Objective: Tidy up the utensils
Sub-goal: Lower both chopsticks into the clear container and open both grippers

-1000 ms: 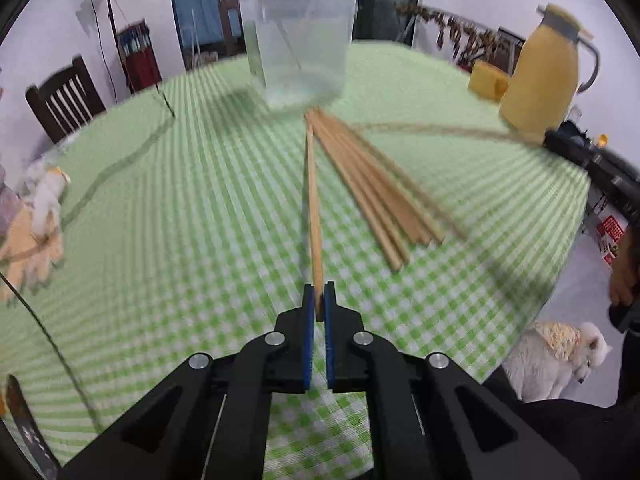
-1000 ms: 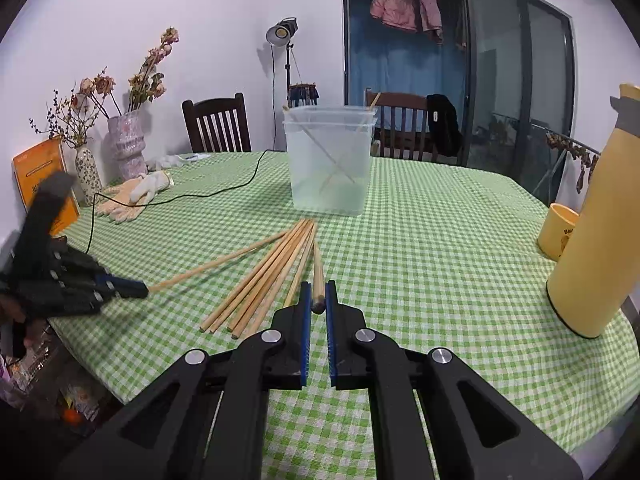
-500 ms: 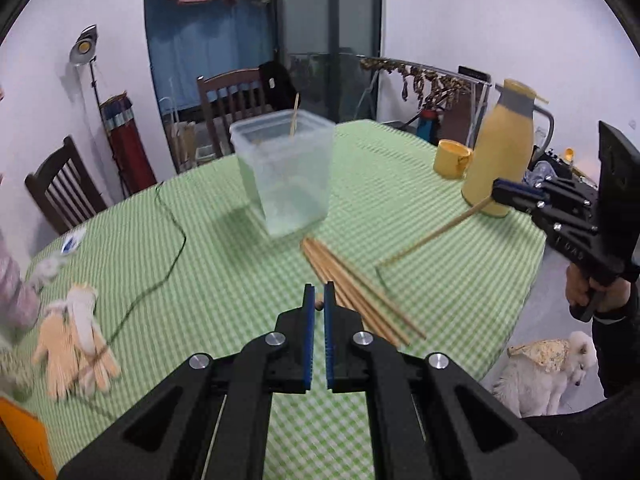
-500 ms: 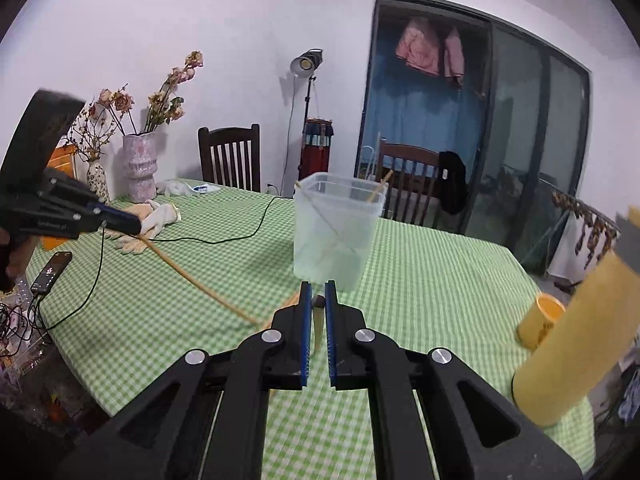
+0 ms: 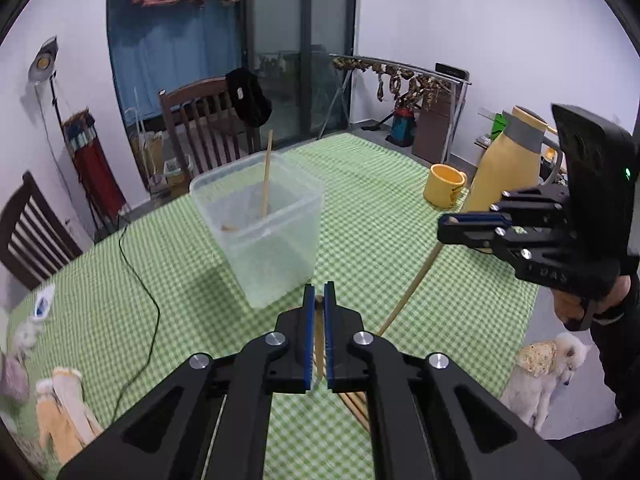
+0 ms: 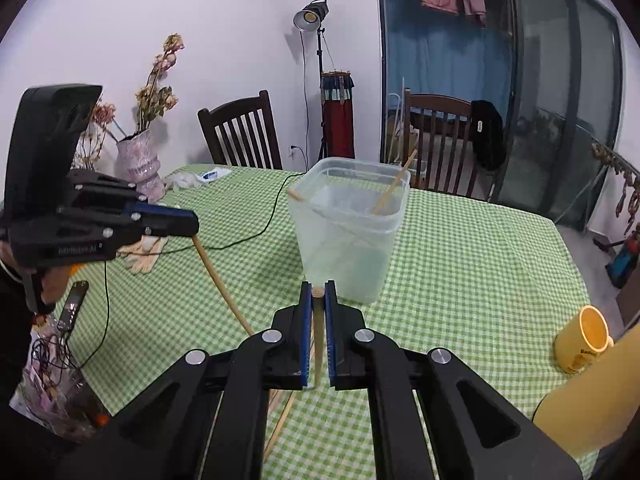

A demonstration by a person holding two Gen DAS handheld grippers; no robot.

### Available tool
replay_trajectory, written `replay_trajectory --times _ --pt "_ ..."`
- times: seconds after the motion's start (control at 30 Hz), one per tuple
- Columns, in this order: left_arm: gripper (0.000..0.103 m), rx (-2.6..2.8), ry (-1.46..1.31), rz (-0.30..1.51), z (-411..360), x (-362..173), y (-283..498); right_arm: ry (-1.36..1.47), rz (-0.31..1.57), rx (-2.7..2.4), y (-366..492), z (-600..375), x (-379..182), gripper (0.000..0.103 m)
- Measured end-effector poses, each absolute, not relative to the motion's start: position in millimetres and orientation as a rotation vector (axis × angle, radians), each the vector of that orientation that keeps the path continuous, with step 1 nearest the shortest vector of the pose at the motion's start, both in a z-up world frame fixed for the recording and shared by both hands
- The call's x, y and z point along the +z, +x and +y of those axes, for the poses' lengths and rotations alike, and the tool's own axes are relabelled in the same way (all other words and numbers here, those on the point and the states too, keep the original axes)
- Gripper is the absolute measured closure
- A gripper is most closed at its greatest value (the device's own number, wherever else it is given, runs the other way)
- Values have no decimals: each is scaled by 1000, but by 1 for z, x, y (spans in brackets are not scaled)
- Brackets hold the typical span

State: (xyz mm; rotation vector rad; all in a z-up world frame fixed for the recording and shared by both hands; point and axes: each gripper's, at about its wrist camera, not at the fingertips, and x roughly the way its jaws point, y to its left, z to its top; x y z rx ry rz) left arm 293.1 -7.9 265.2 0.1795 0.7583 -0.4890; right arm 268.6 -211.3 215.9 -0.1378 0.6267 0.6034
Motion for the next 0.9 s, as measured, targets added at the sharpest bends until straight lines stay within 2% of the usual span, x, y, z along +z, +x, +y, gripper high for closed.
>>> replay_trajectory --times 0.3,0.47,0.6,0.9 --pt "102 -482 162 550 0 393 324 -164 375 596 297 -203 340 97" --pt "102 -472 103 491 11 438 364 -188 334 581 336 -187 367 97" --pt "102 -483 54 535 18 425 399 -202 421 576 385 -173 342 97" --pt "102 -505 66 766 27 325 465 -245 723 615 440 -161 251 97"
